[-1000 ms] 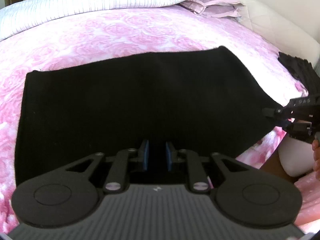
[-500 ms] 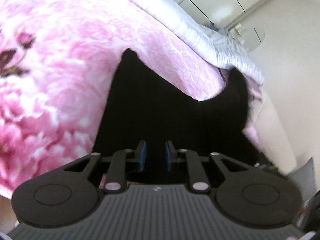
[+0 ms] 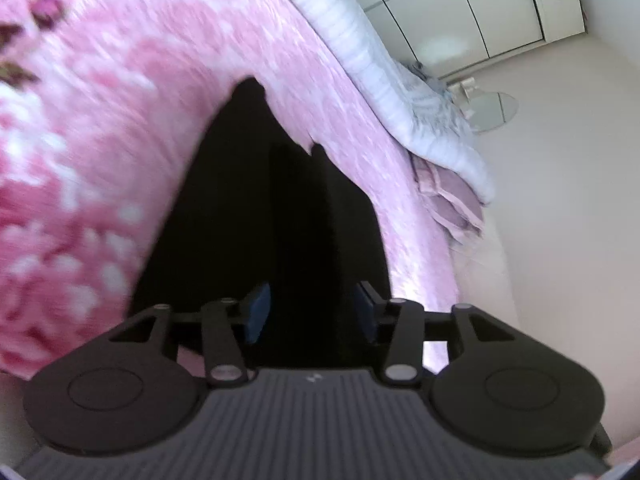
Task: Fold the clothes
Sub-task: 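Lift the garment edge with both grippers and fold it over onto itself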
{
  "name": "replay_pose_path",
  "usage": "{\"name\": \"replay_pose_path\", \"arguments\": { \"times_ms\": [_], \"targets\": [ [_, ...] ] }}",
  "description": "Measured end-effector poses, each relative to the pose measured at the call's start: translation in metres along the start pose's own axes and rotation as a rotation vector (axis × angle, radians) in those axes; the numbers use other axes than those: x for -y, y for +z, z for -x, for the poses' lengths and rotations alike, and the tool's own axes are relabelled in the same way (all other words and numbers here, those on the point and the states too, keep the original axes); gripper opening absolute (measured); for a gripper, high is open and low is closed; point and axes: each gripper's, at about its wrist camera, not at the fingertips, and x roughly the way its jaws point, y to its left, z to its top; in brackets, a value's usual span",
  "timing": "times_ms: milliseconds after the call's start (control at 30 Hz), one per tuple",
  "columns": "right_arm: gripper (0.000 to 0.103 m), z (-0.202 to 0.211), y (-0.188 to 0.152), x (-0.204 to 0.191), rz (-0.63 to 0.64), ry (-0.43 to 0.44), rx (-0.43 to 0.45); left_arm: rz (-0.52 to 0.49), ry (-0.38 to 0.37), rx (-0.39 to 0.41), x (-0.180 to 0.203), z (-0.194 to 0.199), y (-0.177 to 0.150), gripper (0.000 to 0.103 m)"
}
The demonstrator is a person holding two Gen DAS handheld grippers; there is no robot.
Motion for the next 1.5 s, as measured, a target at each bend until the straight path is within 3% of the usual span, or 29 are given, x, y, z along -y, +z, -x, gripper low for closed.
{"name": "replay_pose_path", "arguments": {
  "times_ms": [233,300,400,433,467,533,633,700,800,867,933,1033,1067,1133,1233,1300,1500],
  "targets": [
    [0.038,0.0,0.025,0.119,-0.661,0.03,-0.093,0.082,-0.007,-0.083,-0.011,-0.048,0.012,0.046],
    [0.037,-0.015,0.016,0.142,-0.841,0.053,-0.118,0.11,-0.029,-0.093,-0.013,-0.057,0.015,0.047],
    [0.037,-0.033,0.009,0.149,-0.934,0.071,-0.149,0.103,-0.045,-0.109,-0.012,-0.071,0.02,0.046],
    [0.037,-0.037,0.009,0.146,-0.94,0.072,-0.14,0.08,-0.046,-0.113,-0.01,-0.074,0.021,0.041],
    [0.037,-0.04,0.01,0.144,-0.947,0.072,-0.13,0.057,-0.047,-0.117,-0.007,-0.078,0.023,0.027],
    [0.036,-0.043,0.013,0.139,-0.922,0.079,-0.127,0.011,-0.054,-0.108,-0.001,-0.075,0.025,0.016],
    [0.03,-0.044,0.028,0.123,-0.815,0.079,-0.136,-0.056,-0.059,-0.06,0.005,-0.06,0.031,0.014],
    [0.027,-0.042,0.039,0.104,-0.675,0.06,-0.143,-0.099,-0.041,-0.03,0.009,-0.047,0.036,0.014],
    [0.026,-0.045,0.062,0.059,-0.356,0.004,-0.162,-0.176,0.041,0.019,0.01,-0.032,0.042,0.014],
    [0.027,-0.046,0.073,0.032,-0.127,-0.037,-0.177,-0.155,0.056,0.003,0.001,-0.033,0.044,0.016],
    [0.027,-0.049,0.081,0.024,0.002,-0.114,-0.187,-0.113,0.042,-0.032,-0.006,-0.039,0.042,0.017],
    [0.027,-0.06,0.078,0.051,-0.058,-0.201,-0.23,-0.073,0.012,-0.053,-0.012,-0.045,0.04,0.019],
    [0.027,-0.069,0.077,0.063,-0.098,-0.203,-0.27,-0.05,-0.002,-0.049,-0.015,-0.047,0.04,0.017],
    [0.026,-0.089,0.069,0.078,-0.189,-0.128,-0.349,-0.055,-0.018,-0.034,-0.013,-0.045,0.045,0.015],
    [0.01,-0.088,0.065,0.054,-0.138,-0.111,-0.323,-0.203,0.011,0.034,0.007,-0.026,0.049,0.014],
    [0.006,-0.086,0.069,0.036,-0.081,-0.124,-0.309,-0.245,0.024,0.066,0.013,-0.013,0.05,0.014],
    [0.006,-0.094,0.078,0.003,0.027,-0.16,-0.303,-0.221,0.066,0.081,-0.008,-0.001,0.052,0.014]
  ]
}}
